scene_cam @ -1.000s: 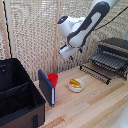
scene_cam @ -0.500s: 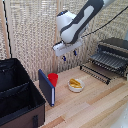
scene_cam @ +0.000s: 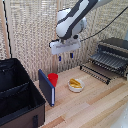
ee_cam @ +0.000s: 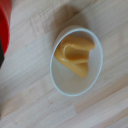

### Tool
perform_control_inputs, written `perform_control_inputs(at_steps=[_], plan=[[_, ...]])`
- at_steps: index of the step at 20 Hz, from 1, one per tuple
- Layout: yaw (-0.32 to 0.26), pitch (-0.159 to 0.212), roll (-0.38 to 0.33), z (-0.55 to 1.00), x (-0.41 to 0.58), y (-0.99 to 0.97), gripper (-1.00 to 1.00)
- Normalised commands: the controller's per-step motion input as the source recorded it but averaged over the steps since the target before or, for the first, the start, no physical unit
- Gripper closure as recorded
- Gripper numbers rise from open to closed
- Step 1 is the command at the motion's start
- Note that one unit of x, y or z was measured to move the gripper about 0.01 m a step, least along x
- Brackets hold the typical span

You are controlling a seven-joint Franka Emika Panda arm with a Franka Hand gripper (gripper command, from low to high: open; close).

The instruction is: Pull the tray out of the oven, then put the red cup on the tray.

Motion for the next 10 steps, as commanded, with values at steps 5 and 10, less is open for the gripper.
perform_control_inputs(at_steps=[5, 10], plan=[[-0.228, 0.116, 0.112, -0.02, 0.071, 0.28, -1.00], [-0.190, 0.061, 0.064, -0.17, 0.174, 0.30, -1.00]])
